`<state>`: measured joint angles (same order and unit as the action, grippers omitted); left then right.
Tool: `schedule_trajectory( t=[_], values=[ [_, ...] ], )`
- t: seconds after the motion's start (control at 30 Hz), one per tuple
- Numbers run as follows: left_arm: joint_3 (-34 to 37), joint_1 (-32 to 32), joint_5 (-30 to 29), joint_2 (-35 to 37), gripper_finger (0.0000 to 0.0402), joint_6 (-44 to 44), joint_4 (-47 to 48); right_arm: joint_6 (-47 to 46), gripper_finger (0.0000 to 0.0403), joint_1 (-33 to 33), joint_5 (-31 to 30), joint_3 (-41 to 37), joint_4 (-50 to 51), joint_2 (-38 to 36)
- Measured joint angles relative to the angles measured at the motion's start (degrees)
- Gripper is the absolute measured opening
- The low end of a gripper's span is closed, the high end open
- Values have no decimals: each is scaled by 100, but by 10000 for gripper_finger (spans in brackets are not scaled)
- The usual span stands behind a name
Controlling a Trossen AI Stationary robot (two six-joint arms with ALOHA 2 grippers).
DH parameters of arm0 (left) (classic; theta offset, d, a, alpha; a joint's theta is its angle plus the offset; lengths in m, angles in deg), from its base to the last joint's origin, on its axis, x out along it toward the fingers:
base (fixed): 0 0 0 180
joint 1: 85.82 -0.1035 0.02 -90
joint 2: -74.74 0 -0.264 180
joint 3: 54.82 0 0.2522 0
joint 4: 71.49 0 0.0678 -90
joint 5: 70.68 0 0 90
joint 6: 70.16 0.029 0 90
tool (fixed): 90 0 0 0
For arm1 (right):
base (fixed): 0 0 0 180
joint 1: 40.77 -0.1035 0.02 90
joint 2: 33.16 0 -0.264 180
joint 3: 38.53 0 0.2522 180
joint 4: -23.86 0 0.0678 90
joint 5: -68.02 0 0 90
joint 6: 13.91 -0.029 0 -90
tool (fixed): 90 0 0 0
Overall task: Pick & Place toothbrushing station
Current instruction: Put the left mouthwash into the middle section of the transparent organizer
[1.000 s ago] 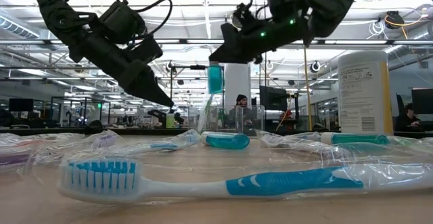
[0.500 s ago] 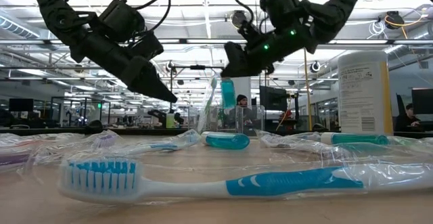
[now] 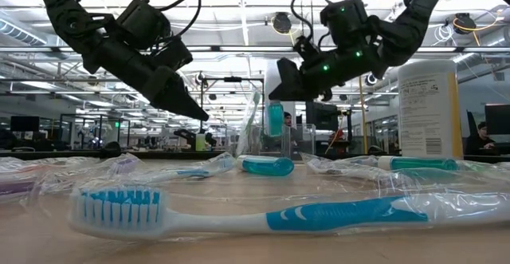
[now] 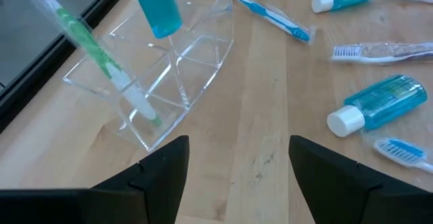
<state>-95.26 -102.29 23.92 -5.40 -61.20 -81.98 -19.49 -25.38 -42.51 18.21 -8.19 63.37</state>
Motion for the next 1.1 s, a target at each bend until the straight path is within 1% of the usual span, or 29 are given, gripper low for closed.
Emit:
schedule_trajectory(
  t=[0.33, 0.47, 0.67, 0.77, 1.1],
  values=[
    [0, 0, -1, 0, 257, 4, 0, -278, 97, 0, -18, -30, 31, 7],
    [0, 1, -2, 0, 257, 0, 0, -297, 97, 10, -18, -30, -20, 192],
    [0, 0, -2, 0, 257, -1, 0, -280, 97, 110, -24, -35, -584, 669],
    [0, 0, -2, 0, 258, 5, 0, -274, 96, 137, -37, -25, -755, 701],
    [0, 2, -2, 0, 257, -5, 0, -446, 96, 221, -29, -24, -259, 731]
  ],
)
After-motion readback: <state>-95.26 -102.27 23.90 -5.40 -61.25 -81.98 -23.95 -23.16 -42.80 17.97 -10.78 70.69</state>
